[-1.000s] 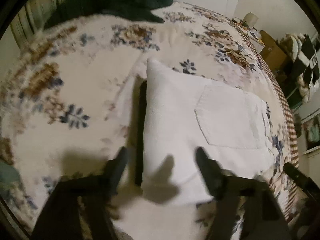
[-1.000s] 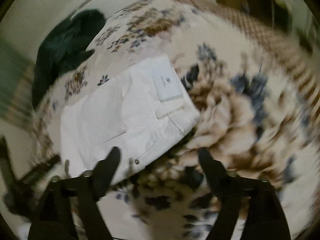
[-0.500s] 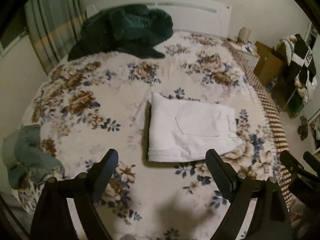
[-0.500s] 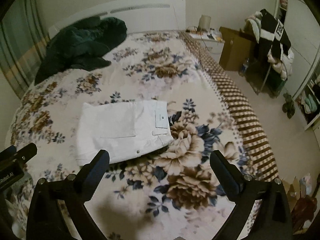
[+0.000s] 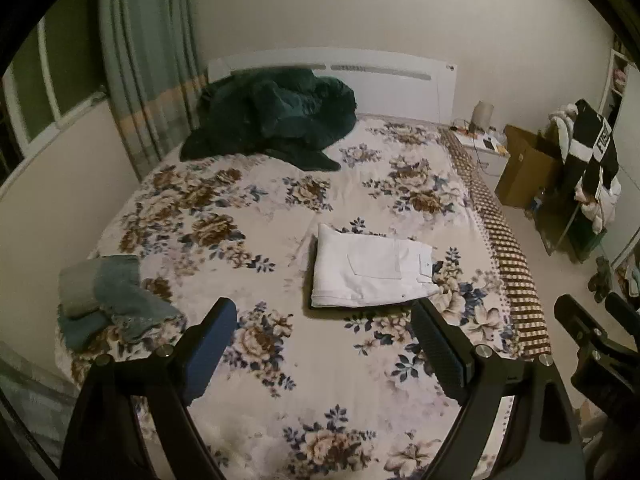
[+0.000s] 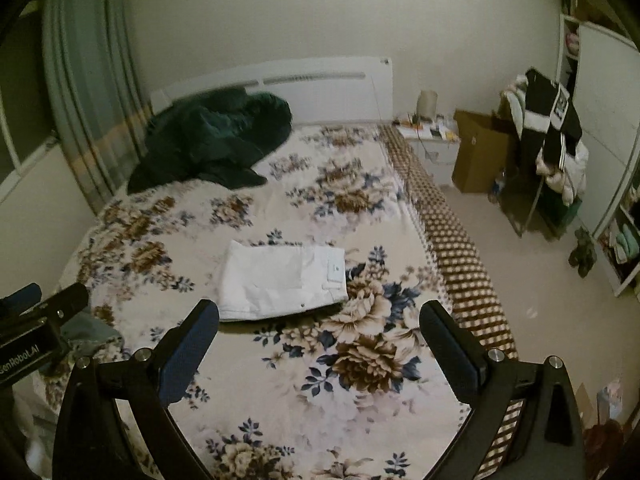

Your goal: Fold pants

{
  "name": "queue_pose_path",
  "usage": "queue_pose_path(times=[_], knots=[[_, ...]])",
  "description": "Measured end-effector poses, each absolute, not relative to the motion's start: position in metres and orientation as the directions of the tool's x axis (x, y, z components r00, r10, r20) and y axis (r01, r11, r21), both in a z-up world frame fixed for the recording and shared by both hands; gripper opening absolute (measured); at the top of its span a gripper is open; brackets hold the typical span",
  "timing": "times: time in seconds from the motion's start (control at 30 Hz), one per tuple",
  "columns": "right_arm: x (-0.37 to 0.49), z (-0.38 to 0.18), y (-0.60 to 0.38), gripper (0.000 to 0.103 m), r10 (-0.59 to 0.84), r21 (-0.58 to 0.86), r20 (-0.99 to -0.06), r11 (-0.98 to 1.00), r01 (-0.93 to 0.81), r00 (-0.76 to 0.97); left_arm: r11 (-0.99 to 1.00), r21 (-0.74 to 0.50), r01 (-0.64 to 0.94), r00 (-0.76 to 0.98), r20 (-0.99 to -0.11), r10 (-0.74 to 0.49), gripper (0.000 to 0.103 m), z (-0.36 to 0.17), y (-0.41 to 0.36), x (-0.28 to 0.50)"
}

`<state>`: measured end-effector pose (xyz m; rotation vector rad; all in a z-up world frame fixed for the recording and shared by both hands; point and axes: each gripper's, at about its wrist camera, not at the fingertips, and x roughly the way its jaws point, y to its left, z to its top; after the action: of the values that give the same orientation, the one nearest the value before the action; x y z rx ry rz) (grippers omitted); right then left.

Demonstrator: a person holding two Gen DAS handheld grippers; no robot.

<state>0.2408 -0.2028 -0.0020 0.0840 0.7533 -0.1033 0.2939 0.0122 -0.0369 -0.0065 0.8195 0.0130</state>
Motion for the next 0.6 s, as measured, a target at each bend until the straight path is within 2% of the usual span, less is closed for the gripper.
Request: queue_pose_path(times=[0.23,0.57,0.6], knots=[[0.157,0.078,-0.199,0.102,-0.048,0.038,-0.623,0.995,0.092,0.78,0.999,0.005,-0.045,0.72,-0.693,0.036,0.089,0.014,0.017,0.232],[0.076,0.143,-0.179,0.102,-0.037,0.034,-0.606,0.997,0.073,0.794,1.0,0.013,-0.028,0.745,-0.666,0.03,0.09,0.049,0.026,0.182],[0.073,0.146,-0.178,0.103,-0.04,0.033,-0.605,0.997,0.076,0.796,1.0,0.007,-0.025,0.744,-0.668,0.023,0.093,0.05,0.028,0.179]])
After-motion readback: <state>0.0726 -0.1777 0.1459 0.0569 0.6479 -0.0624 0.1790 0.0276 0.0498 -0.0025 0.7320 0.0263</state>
